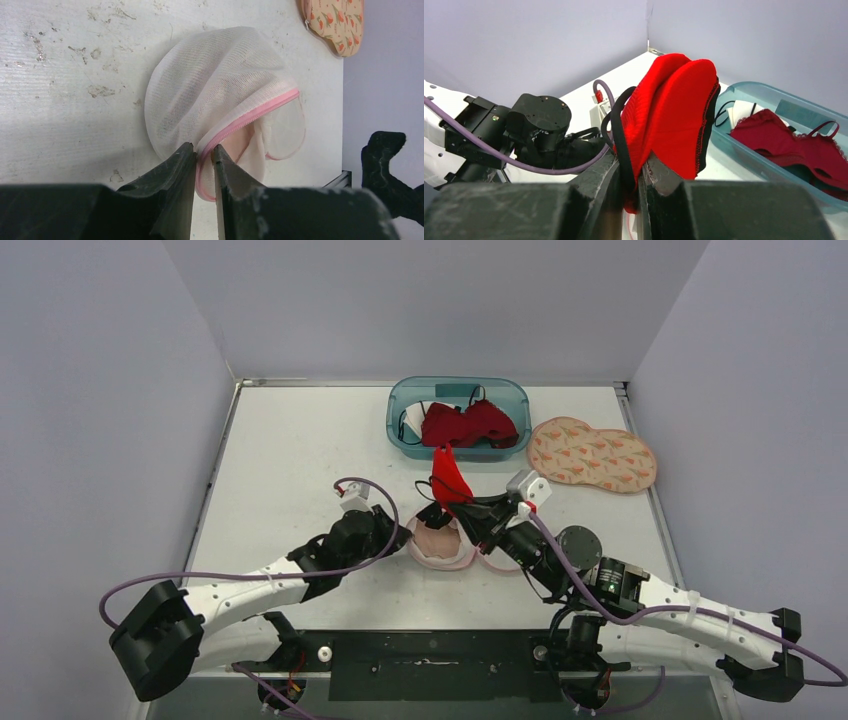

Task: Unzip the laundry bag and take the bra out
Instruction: Pick up the bra from the laundry bag.

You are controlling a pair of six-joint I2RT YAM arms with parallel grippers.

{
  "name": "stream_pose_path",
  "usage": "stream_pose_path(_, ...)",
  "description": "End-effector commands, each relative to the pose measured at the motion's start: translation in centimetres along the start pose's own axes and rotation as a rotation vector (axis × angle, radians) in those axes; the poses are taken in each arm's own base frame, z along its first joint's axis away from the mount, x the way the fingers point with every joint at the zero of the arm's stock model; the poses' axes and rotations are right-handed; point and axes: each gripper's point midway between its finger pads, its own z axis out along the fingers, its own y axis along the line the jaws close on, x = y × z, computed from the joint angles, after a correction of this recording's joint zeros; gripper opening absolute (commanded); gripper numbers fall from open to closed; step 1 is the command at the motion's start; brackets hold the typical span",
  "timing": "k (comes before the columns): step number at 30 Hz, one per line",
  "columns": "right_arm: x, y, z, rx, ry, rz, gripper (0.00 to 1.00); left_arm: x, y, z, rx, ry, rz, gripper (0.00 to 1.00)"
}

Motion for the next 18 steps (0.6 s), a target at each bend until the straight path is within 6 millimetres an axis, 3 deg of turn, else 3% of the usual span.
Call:
stream_pose_path(1, -0.6, 0.1, -0.1, -0.011, 0.000, -0.041, 0.05, -1.7, -2.1, -0.6, 0.062, -0.037, -0.023, 0.20)
stream_pose_path(4, 2.2, 0.0, 0.3, -0.003, 0.086, -0.088, 0.05, -2.3, -2.5, -1.2, 0.071, -0.044, -0.028, 0.29)
stream_pose_path(6, 3.0, 0.2, 0.2, -0.018, 0.100, -0.094, 0.05, -3.0, -2.9, -2.1, 0.078, -0.054, -0.031, 0.40)
stream_pose_path(13, 2.6, 0.8, 0.5, -0.075, 0.152, -0.262, 0.05, -7.2, -4.4, -7.1, 0.048, -0.067, 0.024, 0.86)
stream_pose_path(15, 2.3, 0.7, 0.5, -0.068, 0.170, -0.350, 0.05, -8.6, -5.6, -8.6, 0.059, -0.026, 0.040, 0.93)
stream_pose_path(18, 2.3, 0.5, 0.0, -0.045, 0.193, -0.522, 0.05, -9.6, -9.0, -11.0, 0.183, 0.085, 0.069, 0.95)
